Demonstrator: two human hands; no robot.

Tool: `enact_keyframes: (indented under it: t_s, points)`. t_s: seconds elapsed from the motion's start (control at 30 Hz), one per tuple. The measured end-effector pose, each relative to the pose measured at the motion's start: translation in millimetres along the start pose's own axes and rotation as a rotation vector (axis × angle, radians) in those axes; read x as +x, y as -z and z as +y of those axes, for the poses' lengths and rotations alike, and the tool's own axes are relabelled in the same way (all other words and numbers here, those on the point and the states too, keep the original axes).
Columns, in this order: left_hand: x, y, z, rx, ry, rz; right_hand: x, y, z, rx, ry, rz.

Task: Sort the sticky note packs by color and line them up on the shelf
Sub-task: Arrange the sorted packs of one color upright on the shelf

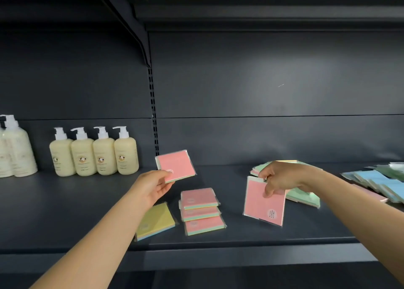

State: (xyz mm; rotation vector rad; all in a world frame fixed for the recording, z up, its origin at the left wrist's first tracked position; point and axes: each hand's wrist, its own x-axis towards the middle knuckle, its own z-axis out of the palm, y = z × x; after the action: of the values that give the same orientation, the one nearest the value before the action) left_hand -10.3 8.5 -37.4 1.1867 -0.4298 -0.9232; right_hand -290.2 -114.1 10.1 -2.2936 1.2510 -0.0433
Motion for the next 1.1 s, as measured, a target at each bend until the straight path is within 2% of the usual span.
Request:
enact_keyframes:
  t_s: [0.07,0.1,0.2,0.3,0.4,0.47,0.63,0.9,1.1]
  points:
    - [10,6,3,0.012,-0.003,-0.006,10,-3,-2,0.065,0.012,0.061]
    - [15,6,3,0.011,-0.011,-0.010,17,-5,-1,0.173,0.025,0.107]
    - [30,0,-2,-0.033,-0.026,-0.027,40,-18,-5,0.709,0.041,0.237]
    - [53,-10,-4,-0.112,-0.046,-0.025,77,-43,-14,1.121,0.007,0.236]
    - [76,-17,-9,-0.172,-0.046,-0.008,115,-70,-23,1.274,-0.055,0.233]
    - [85,-19,-16,-0.163,-0.041,-0.001,136,-85,-27,1.197,-0.039,0.255]
    - [92,-21,-26,0.012,-0.043,-0.009,152,-97,-30,0.755,0.074,0.294]
    - [91,-26,-33,0.243,-0.006,-0.068,153,-83,-15,0.721,0.032,0.263]
    - [99,-32,-41,0.636,-0.052,0.004,154,-76,-7,0.645,-0.009,0.316]
